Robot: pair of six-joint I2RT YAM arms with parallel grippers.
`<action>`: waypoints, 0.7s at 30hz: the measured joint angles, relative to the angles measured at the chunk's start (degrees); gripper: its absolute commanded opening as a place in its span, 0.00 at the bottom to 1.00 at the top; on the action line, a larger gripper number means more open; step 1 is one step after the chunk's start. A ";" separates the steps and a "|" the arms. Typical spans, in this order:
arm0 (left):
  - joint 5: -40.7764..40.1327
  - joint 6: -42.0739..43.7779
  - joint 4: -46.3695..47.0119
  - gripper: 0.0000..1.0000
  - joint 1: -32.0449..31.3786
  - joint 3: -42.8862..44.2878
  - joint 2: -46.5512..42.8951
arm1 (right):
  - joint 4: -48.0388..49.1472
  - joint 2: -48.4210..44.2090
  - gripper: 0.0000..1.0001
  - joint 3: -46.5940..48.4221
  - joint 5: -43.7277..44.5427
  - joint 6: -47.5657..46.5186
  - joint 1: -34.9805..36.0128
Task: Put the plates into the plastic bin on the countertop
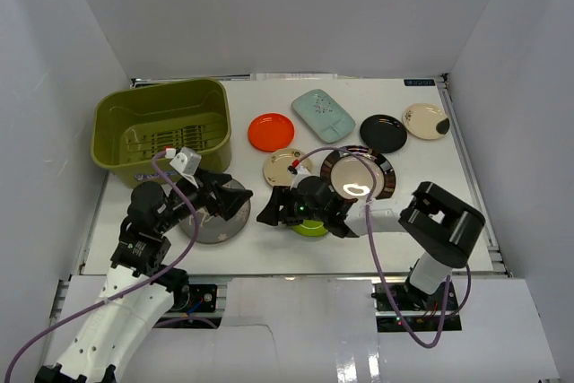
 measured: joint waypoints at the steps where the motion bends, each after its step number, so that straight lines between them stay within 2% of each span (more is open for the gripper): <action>1: -0.04 0.04 -0.26 0.98 0.00 0.00 -0.02 | 1.31 1.62 0.74 0.00 0.39 1.36 0.22; 7: -0.68 0.13 -1.07 0.98 -0.13 0.11 0.00 | 10.97 10.01 0.71 1.05 1.42 9.51 0.52; 13: -3.06 -0.94 -2.67 0.98 -0.63 0.48 0.17 | 20.20 18.38 0.60 3.89 1.18 16.65 0.55; 21: -8.55 -2.64 -11.10 0.98 -0.63 4.37 -1.18 | 26.34 23.56 0.59 6.45 1.16 21.16 0.50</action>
